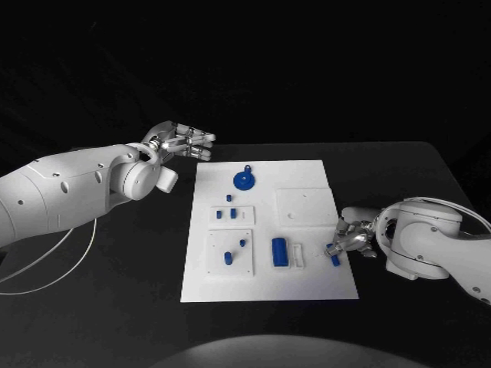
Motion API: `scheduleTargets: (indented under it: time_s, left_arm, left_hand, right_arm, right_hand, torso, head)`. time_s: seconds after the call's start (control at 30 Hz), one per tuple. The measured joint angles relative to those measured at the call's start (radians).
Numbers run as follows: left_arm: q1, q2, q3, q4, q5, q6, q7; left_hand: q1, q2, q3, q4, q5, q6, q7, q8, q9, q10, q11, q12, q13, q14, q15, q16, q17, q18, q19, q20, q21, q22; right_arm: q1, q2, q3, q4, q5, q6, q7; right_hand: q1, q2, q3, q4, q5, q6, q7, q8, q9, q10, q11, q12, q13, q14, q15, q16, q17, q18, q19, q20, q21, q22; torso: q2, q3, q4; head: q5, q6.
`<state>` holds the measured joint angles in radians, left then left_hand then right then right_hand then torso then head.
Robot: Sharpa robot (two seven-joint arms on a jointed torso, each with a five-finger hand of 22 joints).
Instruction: Assemble the parts on the task board
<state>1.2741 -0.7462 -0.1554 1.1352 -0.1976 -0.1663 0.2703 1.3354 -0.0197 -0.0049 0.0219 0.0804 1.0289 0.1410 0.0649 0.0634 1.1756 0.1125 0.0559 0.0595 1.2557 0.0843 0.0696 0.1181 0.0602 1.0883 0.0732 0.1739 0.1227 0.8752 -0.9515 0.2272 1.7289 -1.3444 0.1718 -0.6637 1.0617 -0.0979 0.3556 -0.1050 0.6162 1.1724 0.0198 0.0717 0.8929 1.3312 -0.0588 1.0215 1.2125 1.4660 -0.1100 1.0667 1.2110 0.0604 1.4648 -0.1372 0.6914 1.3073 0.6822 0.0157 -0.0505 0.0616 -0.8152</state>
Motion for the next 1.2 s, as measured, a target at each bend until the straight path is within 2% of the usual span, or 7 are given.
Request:
scheduleTargets:
  time_s: [0.17,0.33,0.53,0.63,1.2]
  left_arm:
    - [0.0,0.0,0.0,0.0,0.0,0.0,0.0]
    - [0.0,0.0,0.0,0.0,0.0,0.0,0.0]
    - [0.0,0.001,0.0,0.0,0.0,0.0,-0.001]
    - [0.0,0.001,0.0,0.0,0.0,0.0,-0.001]
    - [0.0,0.0,0.0,0.0,0.0,0.001,-0.003]
  left_hand:
    - [0.0,0.0,0.0,0.0,0.0,0.0,0.0,0.0,0.0,0.0,0.0,0.0,0.0,0.0,0.0,0.0,0.0,0.0,0.0,0.0,0.0,0.0]
    - [0.0,0.0,0.0,0.0,0.0,0.0,0.0,0.0,0.0,0.0,0.0,0.0,0.0,0.0,0.0,0.0,0.0,0.0,0.0,0.0,0.0,0.0]
    - [0.0,0.0,0.0,0.0,0.0,0.0,0.0,0.0,0.0,0.0,0.0,0.0,0.0,0.0,0.0,0.0,0.0,0.0,0.0,0.0,0.0,0.0]
    - [0.0,0.0,0.0,0.0,0.0,-0.001,0.001,0.0,0.0,0.0,0.0,0.0,0.0,0.0,0.0,0.0,0.0,0.0,0.0,0.0,0.0,0.0]
    - [0.0,0.0,0.0,0.0,0.0,-0.004,0.004,0.0,0.0,0.0,0.0,0.0,0.0,0.0,0.0,0.0,0.0,0.0,0.0,0.0,0.0,-0.001]
  right_arm:
    - [-0.003,-0.001,-0.003,0.008,0.063,-0.034,-0.003]
    - [-0.004,0.006,-0.005,0.012,0.131,-0.059,-0.004]
    - [-0.003,0.018,-0.01,0.014,0.219,-0.089,-0.009]
    - [-0.003,0.023,-0.012,0.014,0.25,-0.101,-0.013]
    - [0.012,0.054,-0.009,0.006,0.324,-0.145,-0.023]
  right_hand:
    - [-0.009,0.009,0.014,0.014,0.028,-0.011,0.01,-0.005,0.0,-0.004,0.004,0.0,-0.001,-0.002,0.002,0.0,-0.002,0.0,0.0,0.0,0.005,0.0]
    - [-0.01,0.01,0.019,0.019,0.039,-0.016,0.013,-0.014,-0.006,-0.009,0.005,-0.013,-0.008,-0.002,0.002,-0.007,-0.006,0.0,0.0,0.0,0.005,0.0]
    - [-0.01,0.01,0.022,0.022,0.043,-0.011,0.008,-0.013,0.01,-0.011,0.003,-0.017,-0.012,-0.002,0.002,-0.007,-0.008,0.0,0.0,0.0,0.009,0.0]
    - [-0.01,0.01,0.025,0.025,0.043,-0.008,0.011,-0.011,0.022,-0.011,0.003,-0.017,-0.012,-0.002,0.002,-0.007,-0.008,0.0,0.0,0.0,0.009,0.0]
    - [-0.01,0.01,0.026,0.026,0.05,-0.008,0.011,-0.01,0.036,-0.011,0.003,-0.017,-0.013,-0.002,0.002,-0.011,-0.009,0.0,0.0,0.0,0.009,0.0]
  torso:
    - [0.0,0.0007,-0.0001]
    - [0.001,0.0007,-0.0001]
    - [0.001,0.0001,0.0003]
    - [0.001,0.0001,0.0004]
    - [0.001,0.0006,-0.0005]
  head:
    - [0.002,0.0]
    - [0.002,0.0]
    - [0.004,-0.001]
    - [0.005,-0.002]
    - [0.009,-0.005]
